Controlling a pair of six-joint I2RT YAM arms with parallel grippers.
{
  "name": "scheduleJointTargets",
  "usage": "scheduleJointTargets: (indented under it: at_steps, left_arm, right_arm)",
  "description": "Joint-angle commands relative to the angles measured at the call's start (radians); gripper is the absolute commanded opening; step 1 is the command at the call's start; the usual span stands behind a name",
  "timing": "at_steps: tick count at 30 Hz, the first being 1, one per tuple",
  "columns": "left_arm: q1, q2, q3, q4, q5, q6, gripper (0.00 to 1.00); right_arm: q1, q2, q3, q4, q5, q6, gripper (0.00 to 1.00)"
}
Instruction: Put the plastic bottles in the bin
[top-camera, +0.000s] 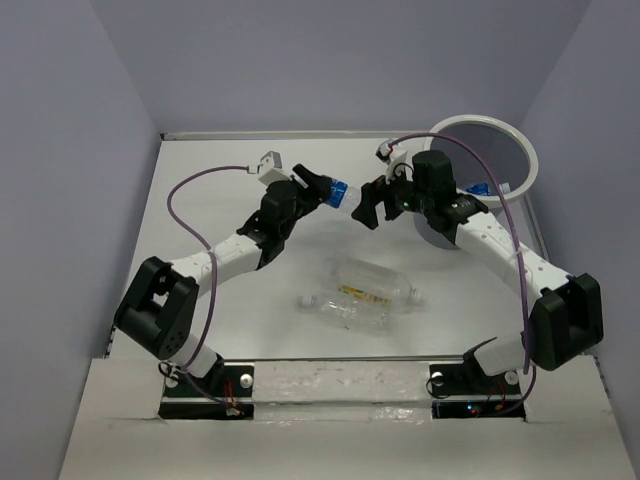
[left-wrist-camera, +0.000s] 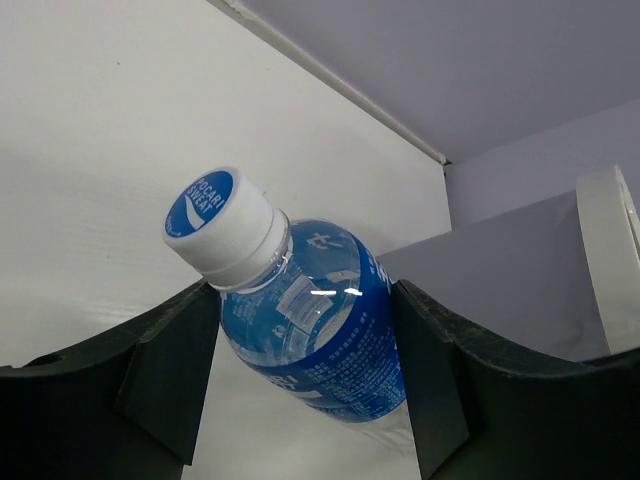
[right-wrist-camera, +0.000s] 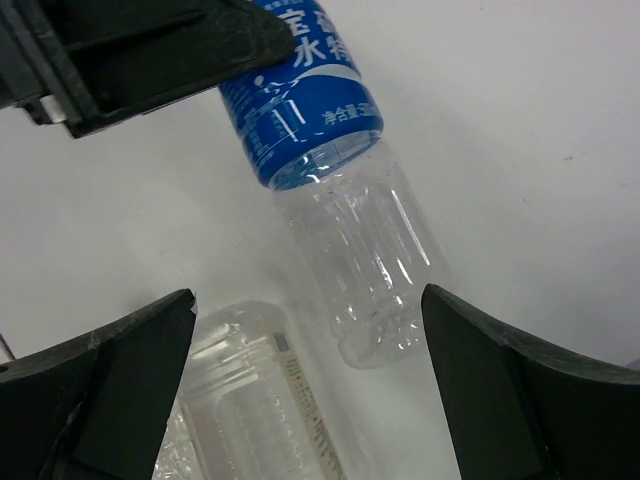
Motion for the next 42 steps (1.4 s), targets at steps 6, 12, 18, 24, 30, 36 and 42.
scheduleJointTargets:
  at_steps: [6,12,18,24,30,36,42]
  left_arm:
    - [0.001,-0.158,-0.087,0.038,0.042,0.111,0.38]
    - [0.001,-0.212,-0.103,0.038,0.119,0.140,0.38]
    - [-0.001,-0.259,-0.113,0.036,0.175,0.150,0.37]
    - [0.001,-0.362,-0.155,-0.006,0.143,0.157,0.44]
    - [0.002,-0.474,-0.161,-0.164,0.071,0.170,0.89]
    - [0.002,-0.641,-0.164,-0.319,0.077,0.190,0.94]
    - [0.004,-0.799,-0.363,-0.385,0.174,0.151,0.94]
  right_arm:
    - [0.063,0.083,0.207,-0.129,0.066,-0.160,1.00]
    - [0.120,0.160,0.247,-0.172,0.012,-0.172,1.00]
    - [0.171,0.189,0.244,-0.088,-0.019,-0.087,1.00]
    - [0.171,0.122,0.181,0.089,0.044,0.068,0.65]
    - [0.171,0.041,0.164,0.150,0.142,0.137,0.50]
    - [0.149,-0.080,0.202,0.126,0.417,0.044,0.48]
    - [-0.079,-0.162,0.299,0.110,0.667,0.027,0.47]
